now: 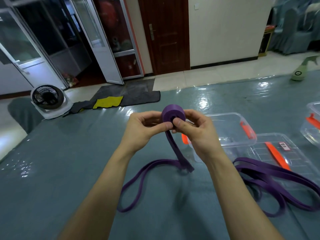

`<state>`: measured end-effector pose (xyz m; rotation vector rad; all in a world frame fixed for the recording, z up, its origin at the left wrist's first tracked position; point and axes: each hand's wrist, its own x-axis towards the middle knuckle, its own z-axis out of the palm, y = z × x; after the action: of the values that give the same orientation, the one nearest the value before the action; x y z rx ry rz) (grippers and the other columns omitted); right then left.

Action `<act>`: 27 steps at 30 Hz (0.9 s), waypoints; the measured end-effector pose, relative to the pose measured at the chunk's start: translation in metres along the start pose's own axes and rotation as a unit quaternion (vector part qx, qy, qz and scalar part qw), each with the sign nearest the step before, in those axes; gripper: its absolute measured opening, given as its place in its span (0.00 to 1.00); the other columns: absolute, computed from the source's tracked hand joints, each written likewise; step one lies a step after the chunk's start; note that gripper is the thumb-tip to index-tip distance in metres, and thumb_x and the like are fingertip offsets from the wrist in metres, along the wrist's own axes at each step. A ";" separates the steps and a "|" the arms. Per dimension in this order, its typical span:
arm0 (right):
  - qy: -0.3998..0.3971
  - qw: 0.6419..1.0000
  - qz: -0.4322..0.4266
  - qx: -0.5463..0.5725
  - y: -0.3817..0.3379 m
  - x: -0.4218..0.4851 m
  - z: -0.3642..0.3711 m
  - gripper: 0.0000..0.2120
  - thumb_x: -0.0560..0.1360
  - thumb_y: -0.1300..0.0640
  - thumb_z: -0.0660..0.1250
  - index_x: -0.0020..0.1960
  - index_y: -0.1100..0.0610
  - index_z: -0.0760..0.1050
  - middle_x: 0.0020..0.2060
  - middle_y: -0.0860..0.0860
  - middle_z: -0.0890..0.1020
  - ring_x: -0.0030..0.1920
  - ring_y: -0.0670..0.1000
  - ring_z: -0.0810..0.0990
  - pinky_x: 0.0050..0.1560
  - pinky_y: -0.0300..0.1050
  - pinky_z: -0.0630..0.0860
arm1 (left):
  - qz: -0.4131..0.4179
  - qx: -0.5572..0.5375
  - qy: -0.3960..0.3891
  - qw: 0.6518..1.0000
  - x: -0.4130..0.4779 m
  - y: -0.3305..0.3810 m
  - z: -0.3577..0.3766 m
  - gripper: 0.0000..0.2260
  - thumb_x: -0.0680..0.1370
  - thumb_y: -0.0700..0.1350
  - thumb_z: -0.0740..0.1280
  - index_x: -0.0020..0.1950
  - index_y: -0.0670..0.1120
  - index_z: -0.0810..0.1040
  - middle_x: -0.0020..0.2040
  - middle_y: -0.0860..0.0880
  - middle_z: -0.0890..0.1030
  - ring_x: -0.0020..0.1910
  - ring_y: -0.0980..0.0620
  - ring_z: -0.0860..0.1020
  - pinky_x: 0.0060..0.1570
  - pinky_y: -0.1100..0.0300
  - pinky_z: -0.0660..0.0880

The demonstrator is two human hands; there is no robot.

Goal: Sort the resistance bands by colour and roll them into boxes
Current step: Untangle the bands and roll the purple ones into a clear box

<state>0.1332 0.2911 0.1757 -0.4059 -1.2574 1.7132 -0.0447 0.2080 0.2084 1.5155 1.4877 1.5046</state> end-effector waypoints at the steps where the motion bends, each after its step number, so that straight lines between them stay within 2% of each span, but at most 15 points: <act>1: 0.002 0.999 0.010 0.030 0.003 -0.001 0.003 0.09 0.76 0.69 0.74 0.56 0.66 0.81 0.45 0.54 0.88 0.39 0.51 0.87 0.41 0.38 0.82 | -0.003 -0.008 0.005 1.000 0.001 -0.001 0.000 0.13 0.72 0.43 0.83 0.56 0.49 0.90 0.53 0.45 0.91 0.54 0.47 0.90 0.55 0.60 0.83; 3: -0.004 0.997 0.031 0.066 0.007 -0.003 0.008 0.10 0.74 0.65 0.75 0.55 0.65 0.81 0.45 0.53 0.87 0.40 0.51 0.87 0.40 0.39 0.81 | -0.009 -0.009 0.000 1.000 0.001 0.000 -0.004 0.15 0.71 0.44 0.83 0.57 0.46 0.90 0.53 0.45 0.91 0.54 0.46 0.90 0.55 0.60 0.83; 4: -0.007 0.998 0.036 0.049 0.008 -0.003 0.006 0.12 0.74 0.63 0.76 0.56 0.65 0.81 0.46 0.53 0.87 0.41 0.51 0.86 0.41 0.40 0.81 | -0.012 -0.001 -0.008 1.000 0.001 0.000 -0.006 0.15 0.71 0.45 0.82 0.57 0.46 0.90 0.52 0.45 0.91 0.53 0.46 0.90 0.54 0.60 0.84; 7: -0.026 0.995 0.044 -0.086 0.007 -0.005 -0.003 0.14 0.75 0.61 0.79 0.59 0.62 0.83 0.43 0.52 0.87 0.37 0.50 0.84 0.38 0.39 0.75 | -0.027 0.046 -0.028 0.998 0.000 0.002 -0.014 0.15 0.70 0.45 0.82 0.56 0.45 0.90 0.51 0.46 0.91 0.52 0.46 0.90 0.53 0.59 0.84; 10: -0.057 0.975 0.041 -0.209 -0.004 -0.006 -0.012 0.23 0.69 0.51 0.84 0.63 0.49 0.85 0.48 0.47 0.88 0.36 0.49 0.83 0.38 0.38 0.77 | -0.016 0.178 -0.066 0.982 0.000 0.011 -0.027 0.13 0.70 0.46 0.85 0.52 0.47 0.91 0.45 0.51 0.91 0.46 0.52 0.89 0.52 0.58 0.84; 12: -0.083 0.955 0.020 -0.284 -0.008 -0.006 -0.010 0.27 0.67 0.50 0.86 0.65 0.45 0.84 0.53 0.46 0.86 0.35 0.50 0.82 0.40 0.40 0.81 | -0.002 0.306 -0.123 0.944 0.003 0.023 -0.032 0.11 0.70 0.49 0.87 0.50 0.51 0.92 0.41 0.55 0.90 0.43 0.56 0.88 0.50 0.56 0.84; 15: -0.122 0.913 -0.017 -0.390 -0.007 -0.008 0.003 0.15 0.72 0.53 0.84 0.56 0.51 0.86 0.50 0.47 0.84 0.33 0.50 0.84 0.40 0.50 0.83 | 0.004 0.477 -0.200 0.856 0.007 0.044 -0.029 0.08 0.69 0.53 0.84 0.45 0.56 0.91 0.38 0.58 0.88 0.41 0.59 0.86 0.46 0.52 0.83; 17: -0.144 0.883 -0.019 -0.447 -0.006 -0.011 0.011 0.12 0.74 0.52 0.82 0.54 0.50 0.83 0.50 0.46 0.83 0.33 0.48 0.86 0.43 0.53 0.84 | 0.005 0.549 -0.226 0.805 0.010 0.057 -0.026 0.08 0.68 0.58 0.82 0.41 0.58 0.88 0.38 0.60 0.87 0.40 0.60 0.85 0.44 0.53 0.82; 19: -0.167 0.850 -0.027 -0.499 -0.007 -0.012 0.017 0.14 0.74 0.48 0.82 0.55 0.48 0.81 0.51 0.44 0.82 0.36 0.45 0.85 0.46 0.50 0.83 | 0.009 0.583 -0.243 0.775 0.012 0.067 -0.026 0.09 0.69 0.62 0.81 0.39 0.61 0.84 0.38 0.60 0.87 0.40 0.60 0.83 0.41 0.55 0.79; 21: -0.165 0.827 -0.048 -0.535 -0.008 -0.012 0.021 0.16 0.73 0.47 0.82 0.57 0.50 0.83 0.50 0.45 0.81 0.38 0.45 0.83 0.49 0.51 0.82 | 0.023 0.600 -0.244 0.761 0.015 0.070 -0.027 0.09 0.68 0.62 0.81 0.40 0.61 0.85 0.38 0.61 0.87 0.39 0.60 0.83 0.38 0.57 0.76; 23: -0.142 0.843 -0.072 -0.513 -0.009 -0.012 0.020 0.14 0.74 0.51 0.82 0.55 0.54 0.85 0.48 0.48 0.82 0.39 0.48 0.84 0.50 0.54 0.82 | 0.042 0.601 -0.221 0.767 0.018 0.070 -0.031 0.11 0.68 0.64 0.81 0.43 0.61 0.87 0.39 0.63 0.87 0.41 0.62 0.83 0.36 0.61 0.74; 24: -0.127 0.861 -0.081 -0.486 -0.010 -0.012 0.017 0.13 0.74 0.53 0.83 0.54 0.56 0.85 0.47 0.50 0.82 0.39 0.49 0.85 0.48 0.54 0.83 | 0.041 0.581 -0.205 0.787 0.018 0.069 -0.035 0.11 0.68 0.65 0.81 0.45 0.62 0.88 0.40 0.64 0.87 0.43 0.63 0.83 0.37 0.64 0.73; 27: -0.073 0.938 -0.068 -0.333 -0.013 -0.011 0.007 0.13 0.72 0.63 0.83 0.53 0.61 0.84 0.43 0.56 0.85 0.36 0.53 0.88 0.40 0.50 0.83 | 0.000 0.400 -0.169 0.901 0.012 0.058 -0.047 0.13 0.69 0.58 0.85 0.51 0.62 0.90 0.46 0.62 0.89 0.50 0.62 0.85 0.47 0.70 0.78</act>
<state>0.1404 0.2785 0.1875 -0.5725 -1.9246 1.1791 -0.0715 0.1897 0.2766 2.0774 1.9838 0.5497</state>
